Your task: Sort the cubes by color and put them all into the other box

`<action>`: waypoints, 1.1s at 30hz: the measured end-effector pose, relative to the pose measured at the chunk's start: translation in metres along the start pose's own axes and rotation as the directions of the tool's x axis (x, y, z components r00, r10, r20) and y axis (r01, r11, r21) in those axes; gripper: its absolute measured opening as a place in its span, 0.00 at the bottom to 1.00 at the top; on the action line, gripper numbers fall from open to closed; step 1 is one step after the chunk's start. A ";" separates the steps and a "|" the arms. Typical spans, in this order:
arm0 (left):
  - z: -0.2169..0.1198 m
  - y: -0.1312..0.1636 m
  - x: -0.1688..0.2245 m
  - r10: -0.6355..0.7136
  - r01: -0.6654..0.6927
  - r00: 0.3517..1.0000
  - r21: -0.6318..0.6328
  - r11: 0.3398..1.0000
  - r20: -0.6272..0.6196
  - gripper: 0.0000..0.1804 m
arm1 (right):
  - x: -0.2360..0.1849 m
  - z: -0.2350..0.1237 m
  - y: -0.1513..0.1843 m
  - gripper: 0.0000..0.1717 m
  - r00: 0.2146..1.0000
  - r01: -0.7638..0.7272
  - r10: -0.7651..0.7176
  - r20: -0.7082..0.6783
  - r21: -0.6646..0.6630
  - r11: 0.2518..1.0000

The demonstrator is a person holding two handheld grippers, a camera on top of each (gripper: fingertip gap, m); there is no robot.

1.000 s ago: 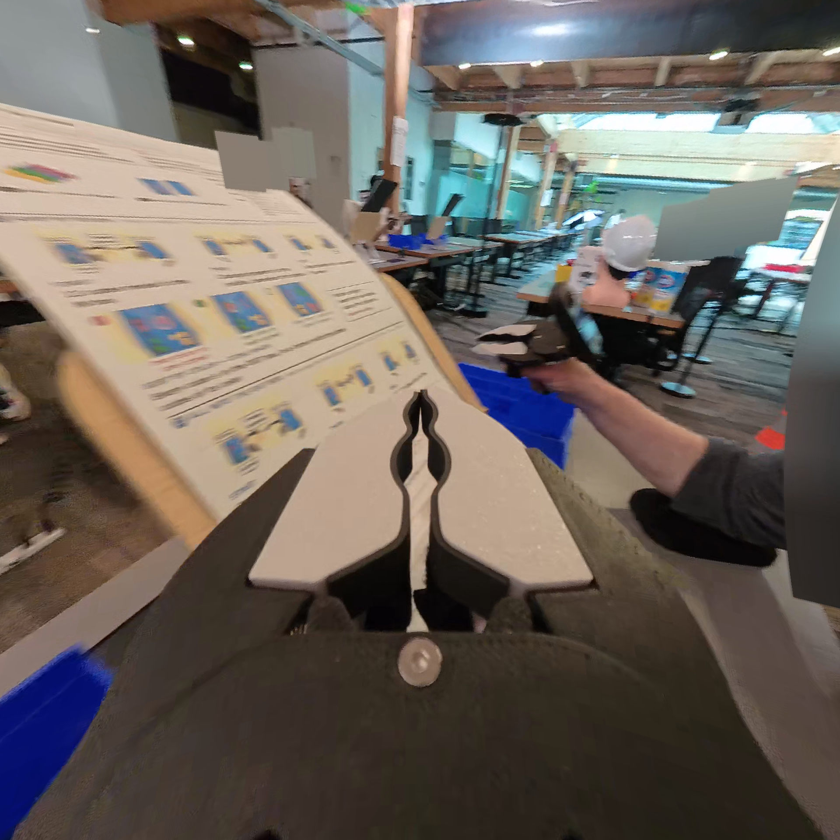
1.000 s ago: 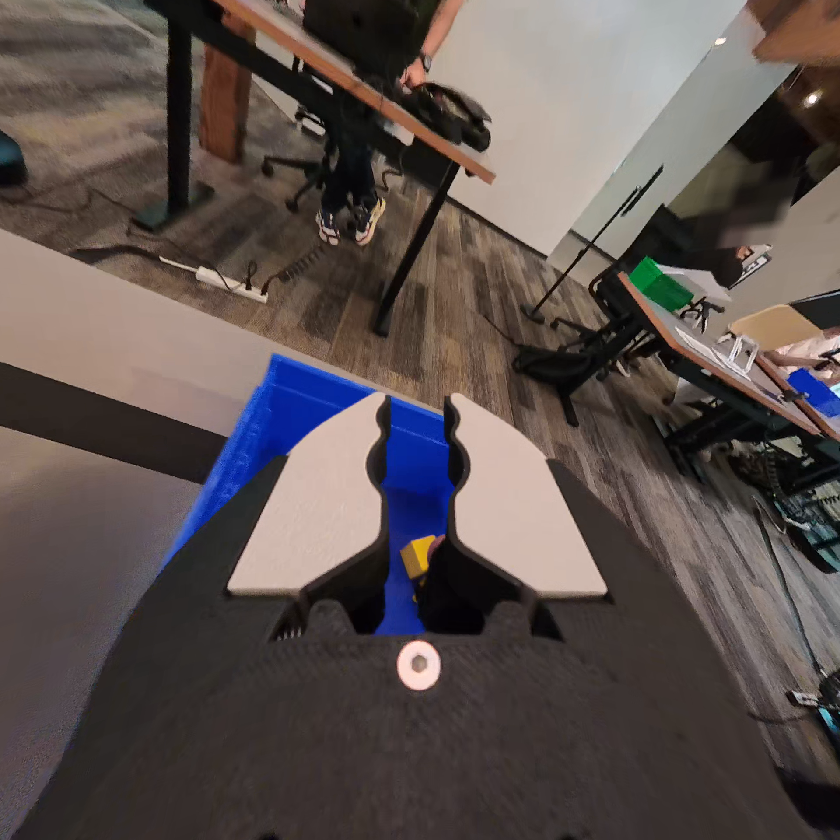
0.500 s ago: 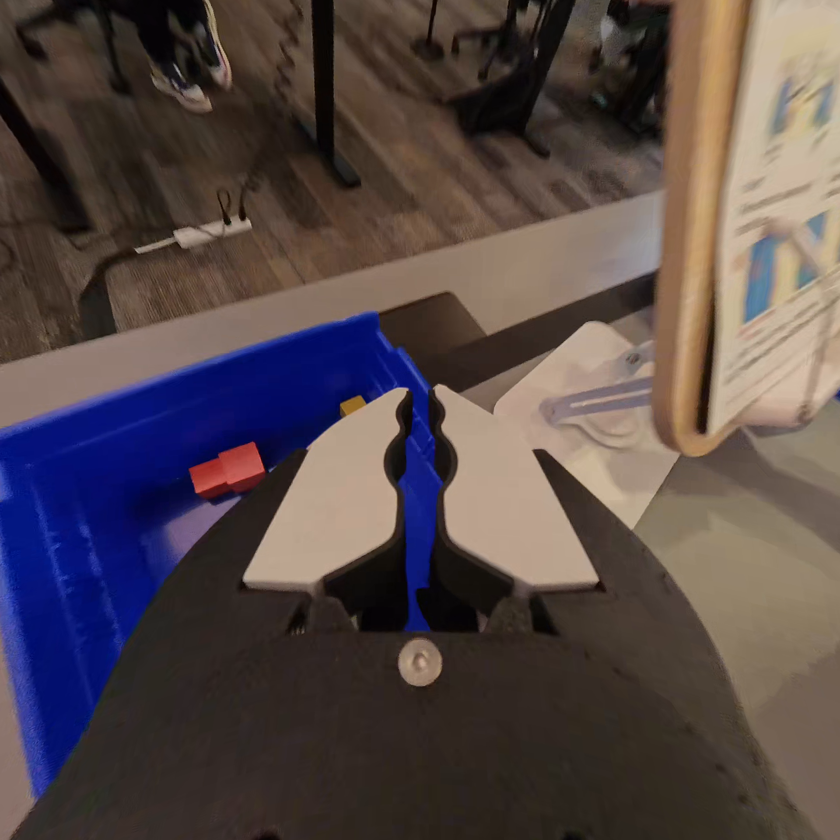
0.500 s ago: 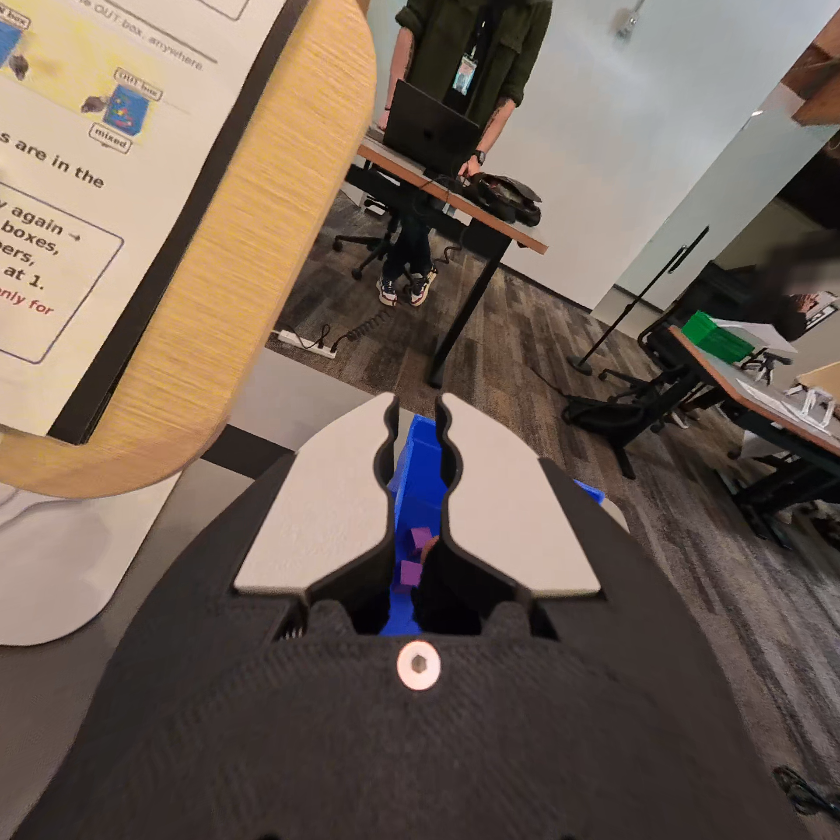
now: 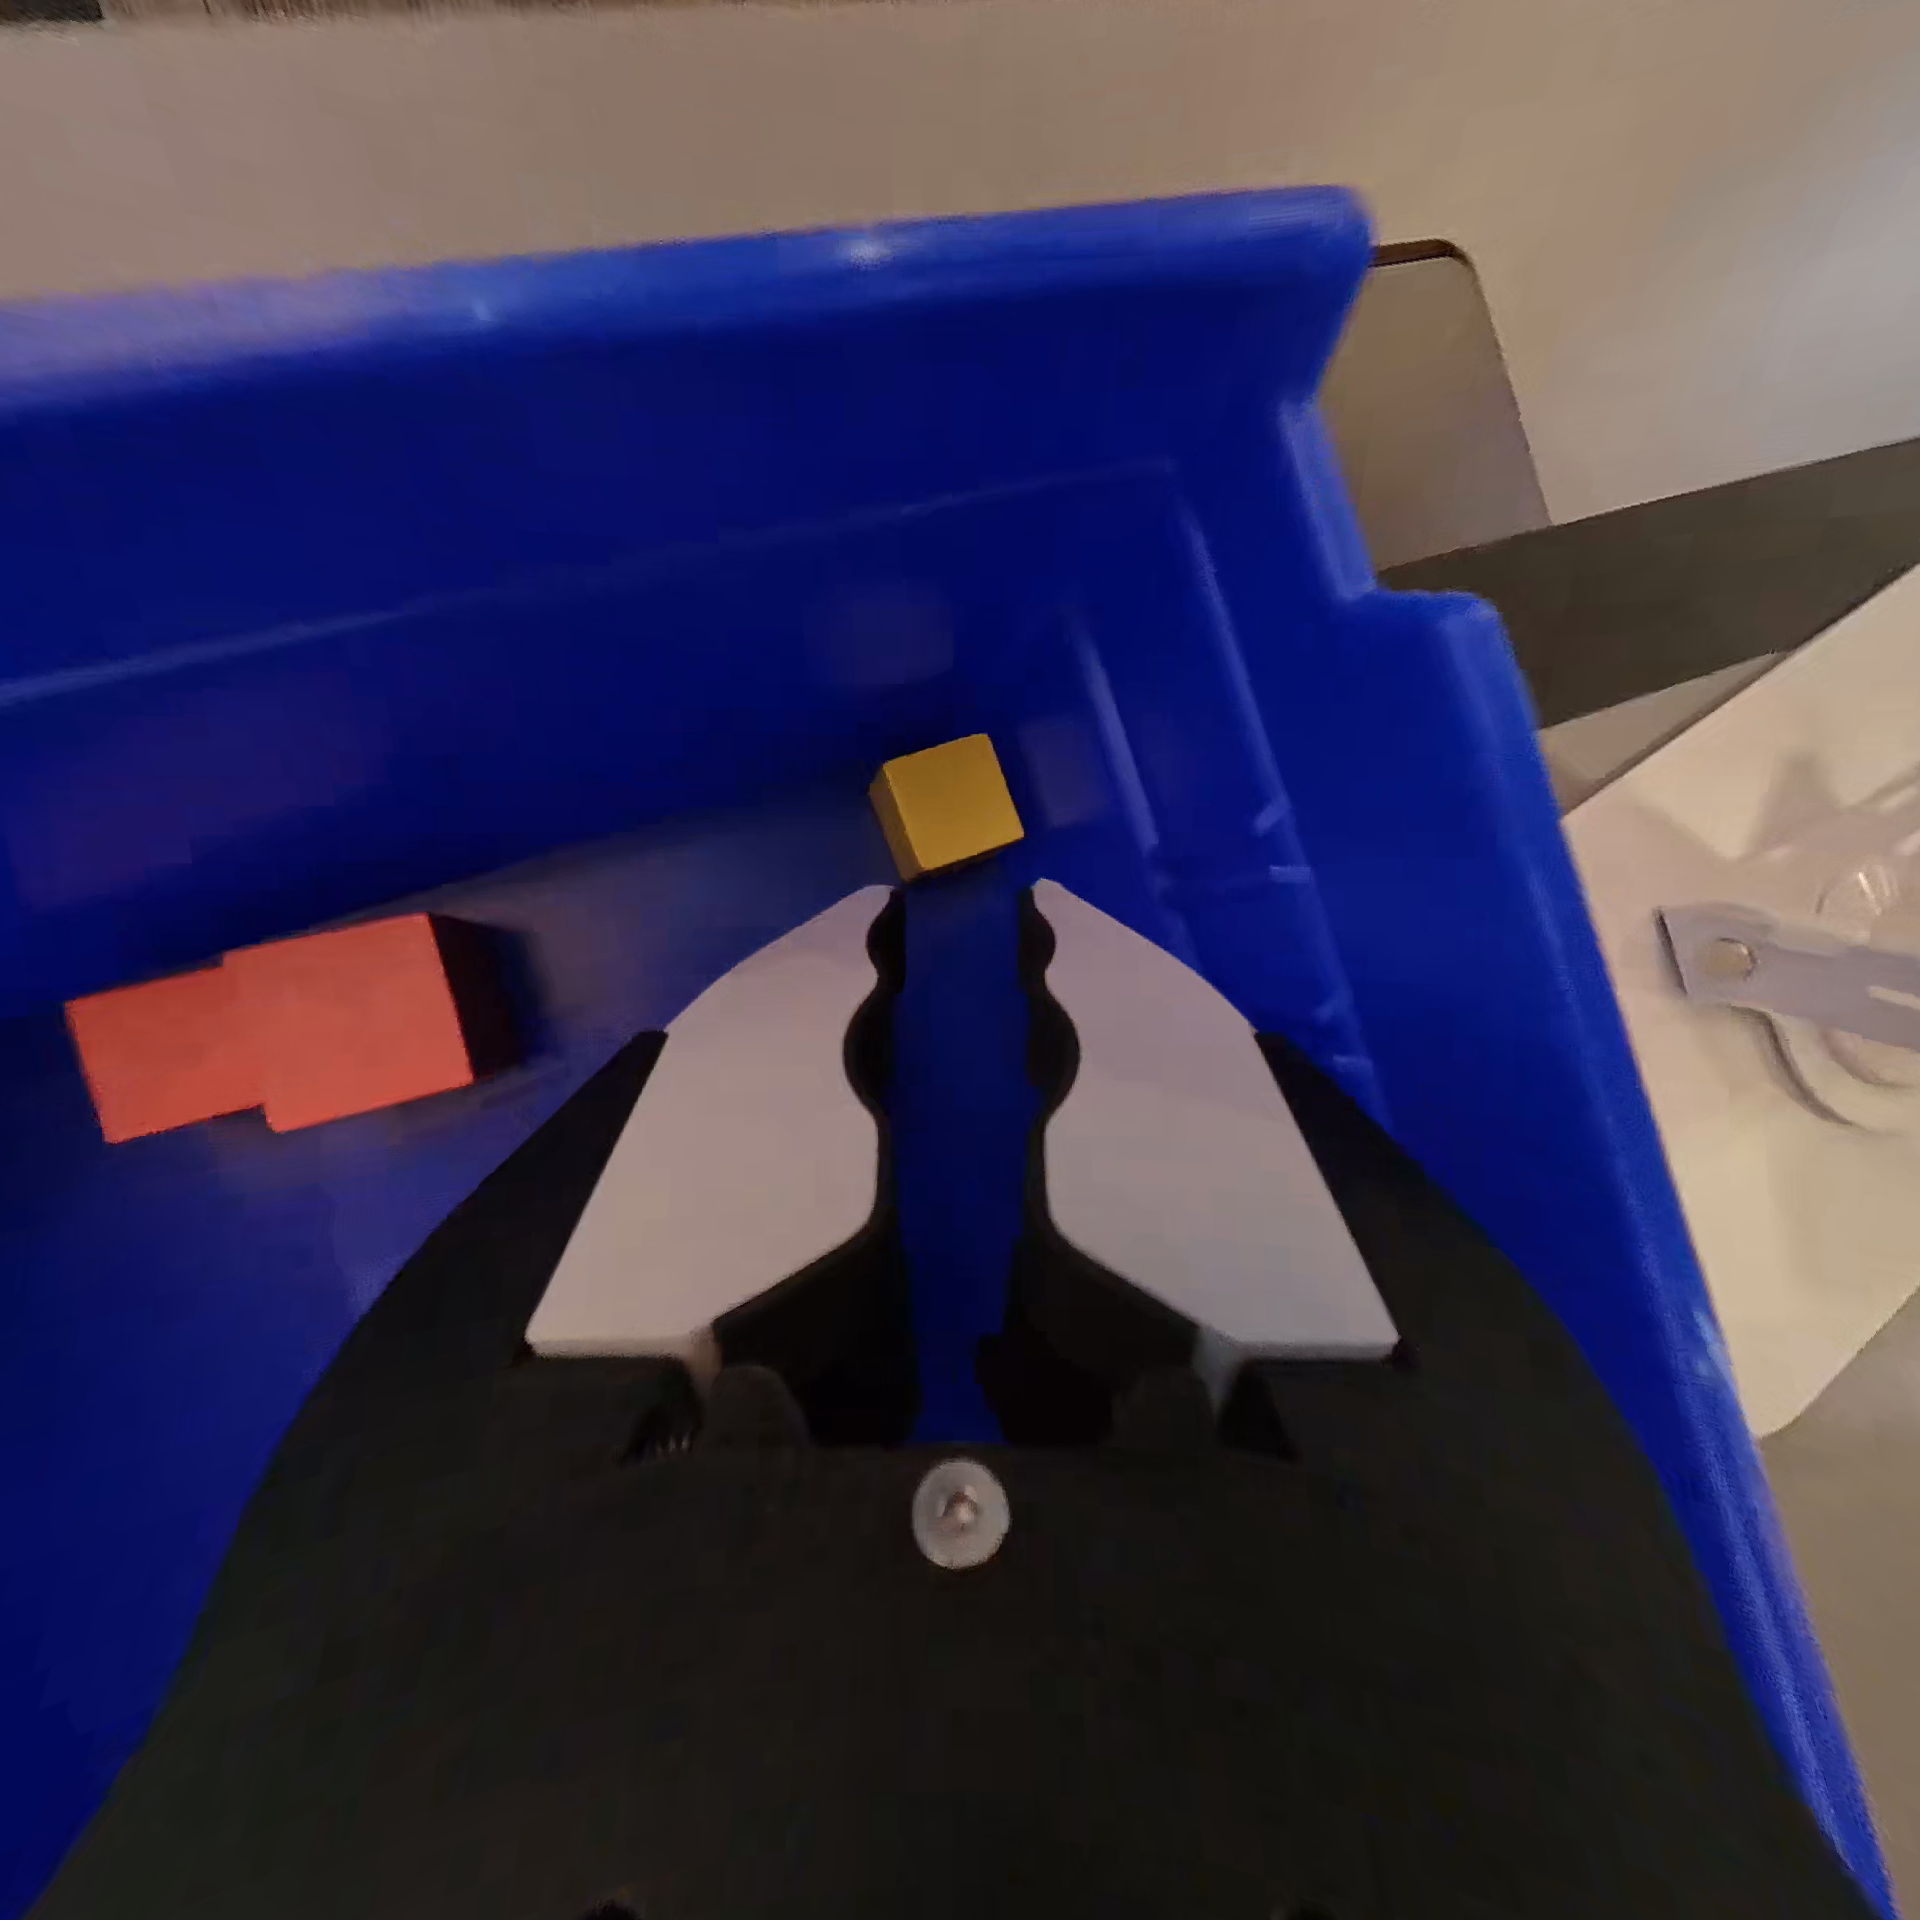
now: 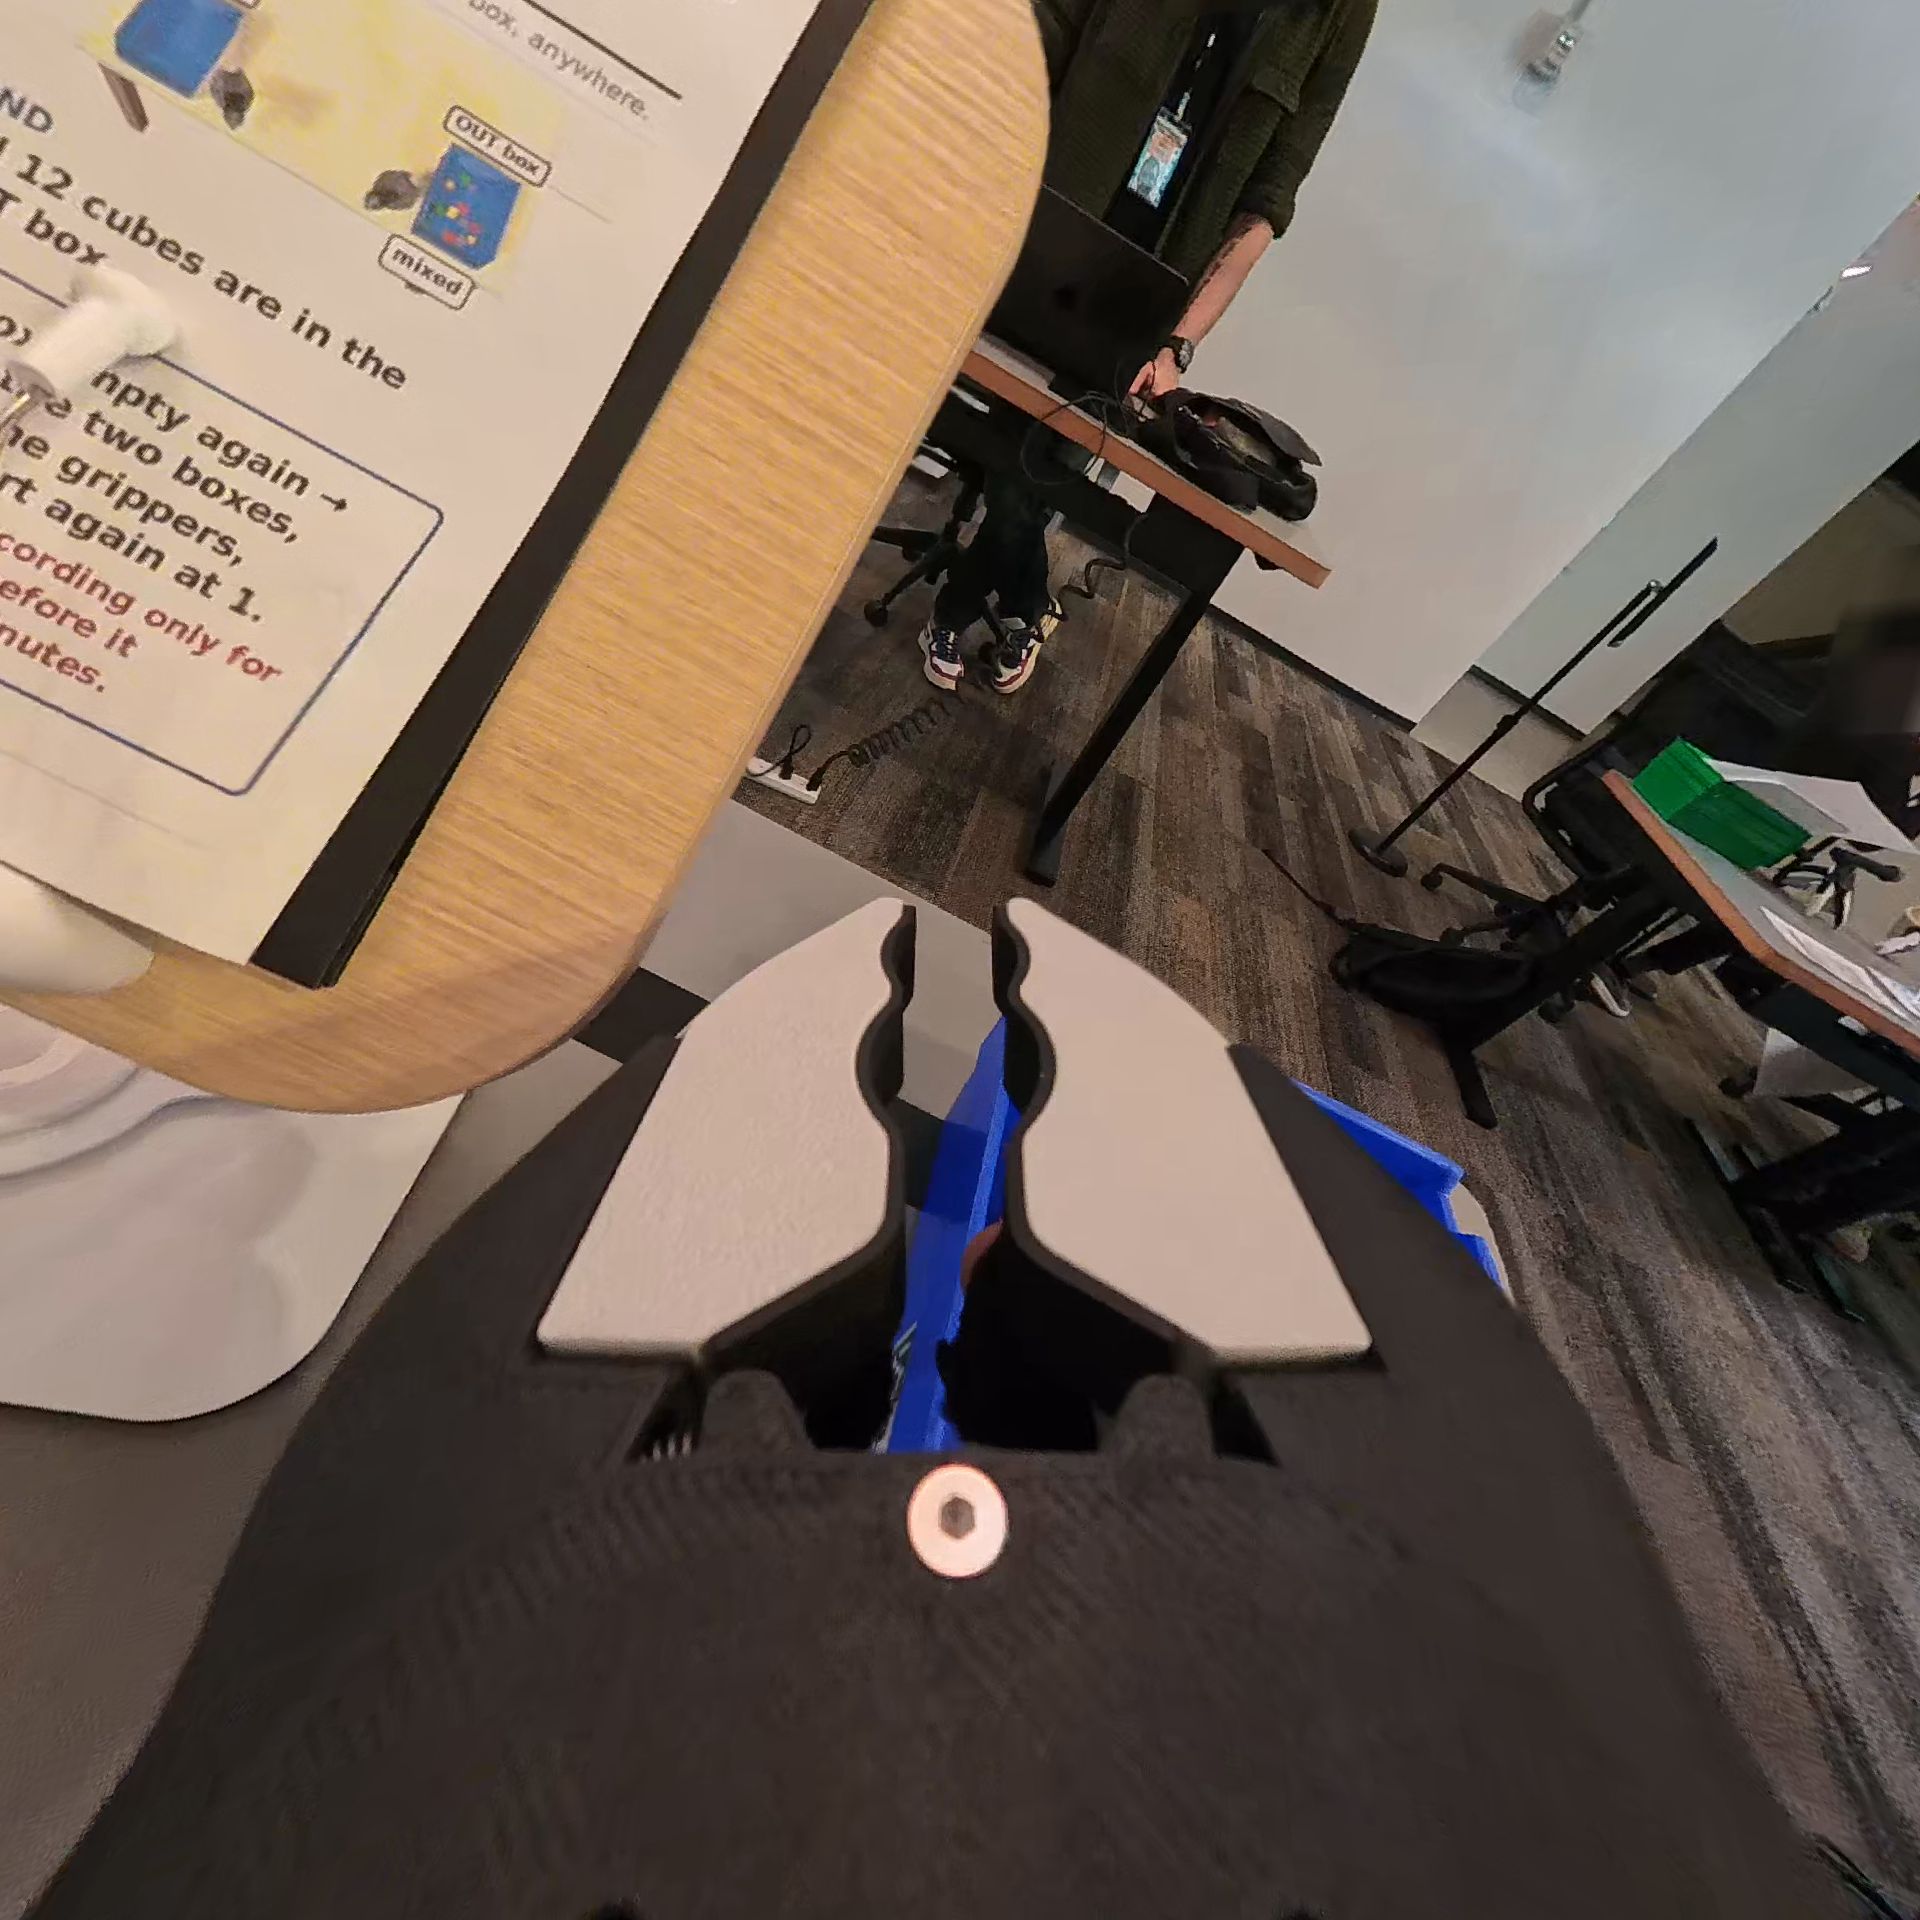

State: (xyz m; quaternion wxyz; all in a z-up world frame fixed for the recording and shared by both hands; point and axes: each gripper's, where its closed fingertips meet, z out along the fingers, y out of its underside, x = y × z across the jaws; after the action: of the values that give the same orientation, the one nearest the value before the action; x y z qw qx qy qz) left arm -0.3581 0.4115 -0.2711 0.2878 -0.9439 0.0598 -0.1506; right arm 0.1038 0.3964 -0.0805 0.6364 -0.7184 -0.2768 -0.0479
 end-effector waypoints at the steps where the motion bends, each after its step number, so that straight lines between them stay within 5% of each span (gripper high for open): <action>1: 0.002 0.000 -0.002 -0.025 0.025 1.000 -0.010 1.000 0.005 0.13 | -0.001 0.000 0.000 0.08 1.000 0.006 -0.006 0.001 0.000 1.000; 9: -0.001 -0.016 -0.008 -0.059 0.056 0.997 0.054 0.997 0.055 0.12 | 0.004 0.000 0.000 0.08 1.000 -0.003 0.003 0.002 0.005 1.000; 14: 0.002 -0.027 -0.001 -0.127 0.128 0.990 0.020 0.992 -0.065 0.10 | 0.006 0.000 -0.001 0.08 1.000 0.000 0.000 -0.003 0.006 1.000; 23: 0.012 -0.020 -0.012 -0.129 0.129 0.992 -0.039 0.991 -0.011 0.19 | 0.010 -0.004 -0.006 0.08 1.000 0.000 0.000 -0.006 0.024 1.000; 26: 0.009 -0.019 -0.016 -0.123 0.123 0.992 -0.056 0.991 0.014 0.15 | 0.009 -0.003 -0.006 0.08 1.000 0.002 -0.002 0.000 0.021 1.000; 29: -0.003 -0.018 -0.032 -0.075 0.085 0.989 -0.073 0.994 0.125 0.01 | 0.007 -0.003 -0.005 0.08 1.000 0.015 -0.015 -0.002 0.017 1.000; 33: -0.004 -0.021 -0.018 -0.104 0.105 0.994 -0.050 0.993 0.014 0.07 | 0.006 -0.003 -0.006 0.08 1.000 0.014 -0.014 0.005 0.022 1.000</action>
State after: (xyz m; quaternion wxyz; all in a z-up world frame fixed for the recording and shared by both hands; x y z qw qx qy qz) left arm -0.3760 0.4303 -0.2608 0.2558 -0.9536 0.0125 -0.1586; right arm 0.1065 0.3956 -0.0719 0.6433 -0.7094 -0.2840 -0.0474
